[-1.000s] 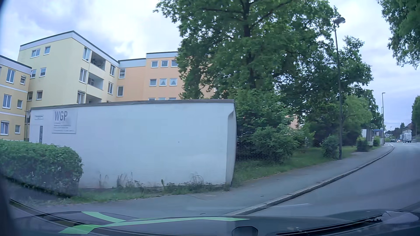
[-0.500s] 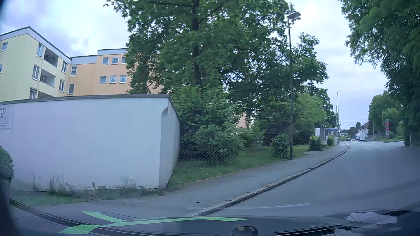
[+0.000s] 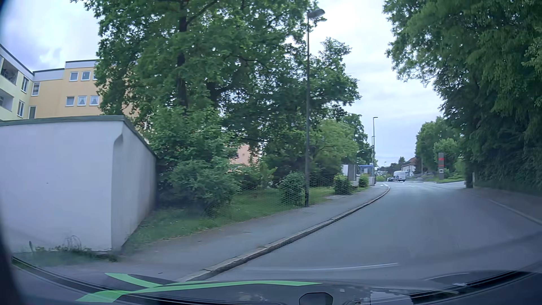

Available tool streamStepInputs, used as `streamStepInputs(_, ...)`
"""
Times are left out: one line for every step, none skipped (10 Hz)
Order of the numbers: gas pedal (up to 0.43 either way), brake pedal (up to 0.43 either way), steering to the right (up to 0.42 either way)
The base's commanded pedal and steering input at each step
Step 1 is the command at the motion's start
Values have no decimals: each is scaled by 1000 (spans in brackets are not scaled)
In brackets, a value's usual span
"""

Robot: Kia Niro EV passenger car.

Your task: Follow the waypoints while adhering to traffic rules and regulations

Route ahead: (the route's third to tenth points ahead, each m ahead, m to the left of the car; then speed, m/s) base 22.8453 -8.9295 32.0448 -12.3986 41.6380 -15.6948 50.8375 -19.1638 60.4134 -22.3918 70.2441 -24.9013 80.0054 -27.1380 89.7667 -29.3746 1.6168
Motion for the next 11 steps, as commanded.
streamStepInputs(79,0,795)
streamStepInputs(79,0,763)
streamStepInputs(79,0,743)
streamStepInputs(87,0,725)
streamStepInputs(87,0,706)
streamStepInputs(98,0,687)
streamStepInputs(118,0,662)
streamStepInputs(150,0,640)
streamStepInputs(157,0,616)
streamStepInputs(157,0,583)
streamStepInputs(157,0,555)
